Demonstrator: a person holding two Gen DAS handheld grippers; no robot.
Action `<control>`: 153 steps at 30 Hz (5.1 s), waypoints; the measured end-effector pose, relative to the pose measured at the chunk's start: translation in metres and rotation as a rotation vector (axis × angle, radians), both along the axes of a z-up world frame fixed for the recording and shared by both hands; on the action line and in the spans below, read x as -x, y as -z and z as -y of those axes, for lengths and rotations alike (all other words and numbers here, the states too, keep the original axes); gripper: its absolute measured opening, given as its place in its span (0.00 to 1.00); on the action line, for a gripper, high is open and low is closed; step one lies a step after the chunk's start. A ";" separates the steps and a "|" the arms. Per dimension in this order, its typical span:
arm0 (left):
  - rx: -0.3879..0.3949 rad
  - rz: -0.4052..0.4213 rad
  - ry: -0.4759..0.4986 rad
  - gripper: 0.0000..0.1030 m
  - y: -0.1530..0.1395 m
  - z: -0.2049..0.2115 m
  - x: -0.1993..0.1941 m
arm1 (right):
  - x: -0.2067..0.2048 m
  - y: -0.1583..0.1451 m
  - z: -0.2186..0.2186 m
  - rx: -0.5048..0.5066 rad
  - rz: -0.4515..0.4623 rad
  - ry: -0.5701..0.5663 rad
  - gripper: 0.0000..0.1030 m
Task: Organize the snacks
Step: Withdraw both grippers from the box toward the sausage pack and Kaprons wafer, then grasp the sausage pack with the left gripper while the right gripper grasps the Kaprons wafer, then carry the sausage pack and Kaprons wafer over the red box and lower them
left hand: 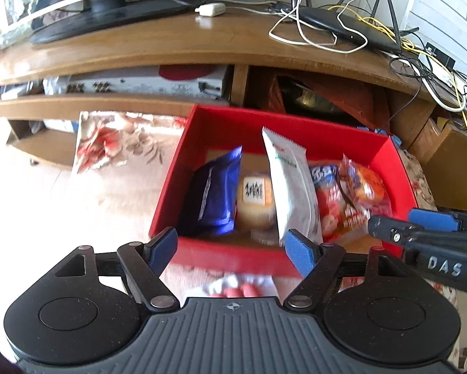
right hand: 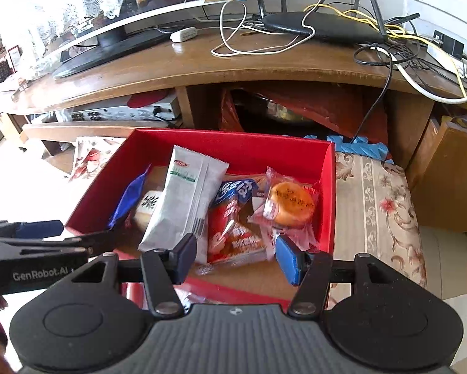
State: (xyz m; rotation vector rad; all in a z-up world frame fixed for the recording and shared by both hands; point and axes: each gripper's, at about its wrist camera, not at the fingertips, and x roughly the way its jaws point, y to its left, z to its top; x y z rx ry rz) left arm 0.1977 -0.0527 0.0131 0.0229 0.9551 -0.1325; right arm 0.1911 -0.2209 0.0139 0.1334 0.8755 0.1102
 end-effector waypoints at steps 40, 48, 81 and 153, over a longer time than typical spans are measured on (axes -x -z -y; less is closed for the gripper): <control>-0.072 -0.226 0.328 0.82 0.077 0.016 0.035 | 0.035 0.016 -0.019 -0.036 -0.086 -0.126 0.57; -0.090 -0.209 0.265 0.83 0.078 0.019 0.027 | 0.035 0.018 -0.016 -0.039 -0.097 -0.120 0.58; -0.117 -0.225 0.162 0.81 0.069 -0.013 0.072 | 0.004 0.081 -0.062 0.008 -0.267 -0.097 0.78; -0.011 -0.115 0.098 0.72 0.038 -0.009 0.087 | 0.102 0.030 -0.037 0.107 -0.105 -0.080 0.53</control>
